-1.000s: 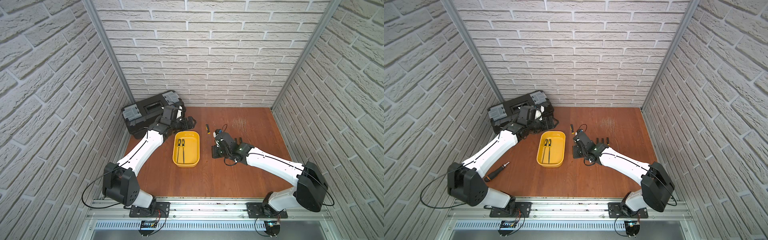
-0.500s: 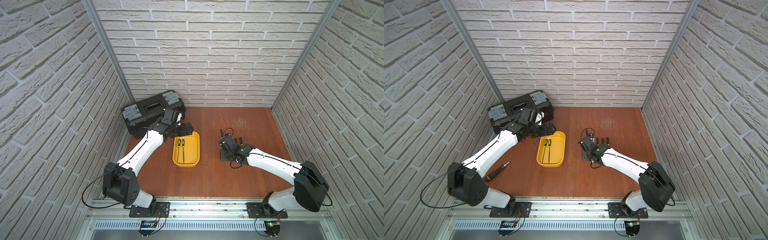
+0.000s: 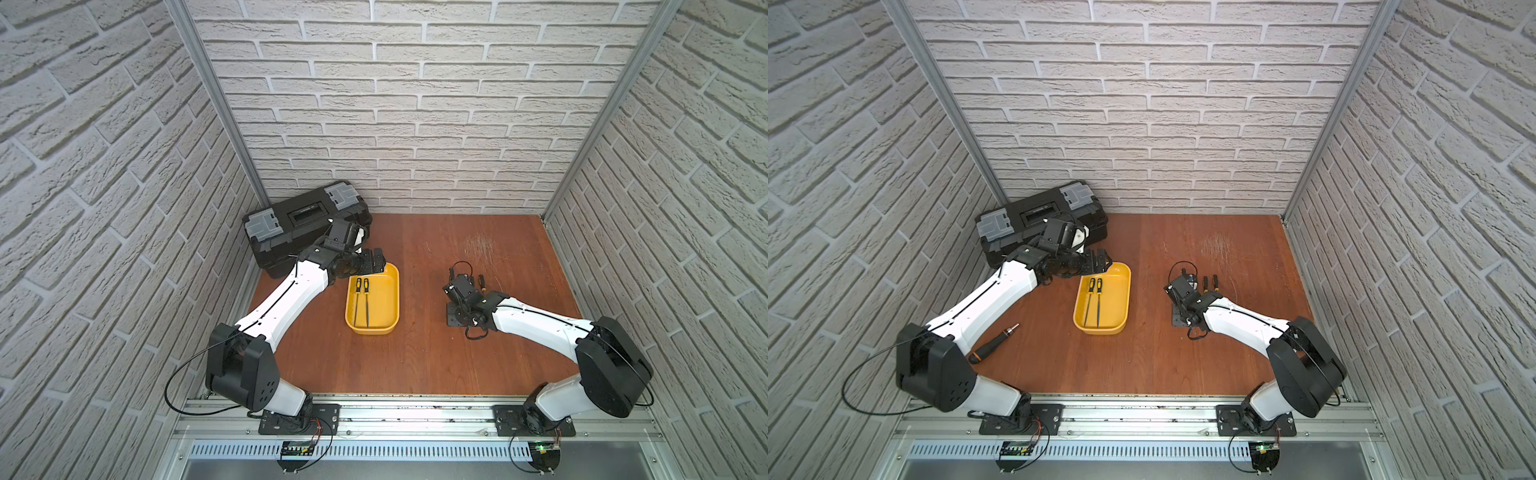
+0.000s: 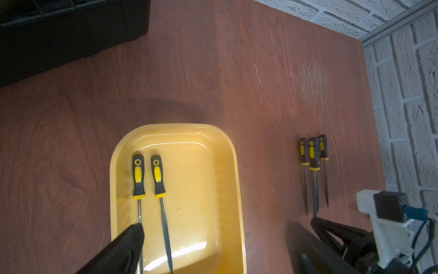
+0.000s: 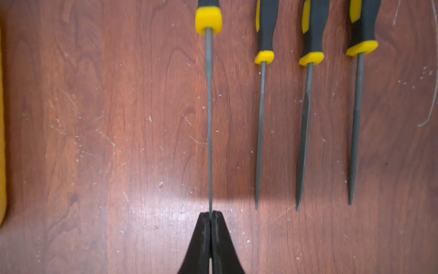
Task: Take the file tool out of the storage box
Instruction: Place the file tool at the center of the board.
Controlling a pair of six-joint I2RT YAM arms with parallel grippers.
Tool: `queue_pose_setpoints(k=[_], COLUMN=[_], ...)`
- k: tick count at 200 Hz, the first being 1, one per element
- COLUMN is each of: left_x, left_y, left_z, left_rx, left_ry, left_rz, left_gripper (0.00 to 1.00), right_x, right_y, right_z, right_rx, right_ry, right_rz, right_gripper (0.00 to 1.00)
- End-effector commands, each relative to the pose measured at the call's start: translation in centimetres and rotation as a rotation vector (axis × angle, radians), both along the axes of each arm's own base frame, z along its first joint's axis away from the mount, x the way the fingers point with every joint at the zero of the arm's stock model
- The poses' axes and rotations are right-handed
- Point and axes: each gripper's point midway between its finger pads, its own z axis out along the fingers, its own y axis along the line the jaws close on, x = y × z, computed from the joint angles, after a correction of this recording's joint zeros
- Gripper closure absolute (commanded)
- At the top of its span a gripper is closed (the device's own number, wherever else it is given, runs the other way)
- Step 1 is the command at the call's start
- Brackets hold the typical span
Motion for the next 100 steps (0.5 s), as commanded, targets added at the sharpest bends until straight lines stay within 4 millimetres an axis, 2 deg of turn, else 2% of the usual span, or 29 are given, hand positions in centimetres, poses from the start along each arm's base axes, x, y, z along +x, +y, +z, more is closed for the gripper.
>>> queue_pose_setpoints(k=[1, 100], left_x=[0.1, 0.1], left_y=[0.1, -0.5], left_z=[-0.2, -0.7], left_rx=[0.028, 0.039], left_ry=[-0.018, -0.006], left_rz=[-0.009, -0.031], left_gripper=[0.02, 0.01], right_x=[0.8, 1.0], right_y=[0.0, 0.1], right_z=[-0.5, -3.1], right_rx=[0.02, 0.019], right_ry=[-0.016, 0.042], right_rz=[-0.008, -0.002], right_gripper=[0.97, 0.97])
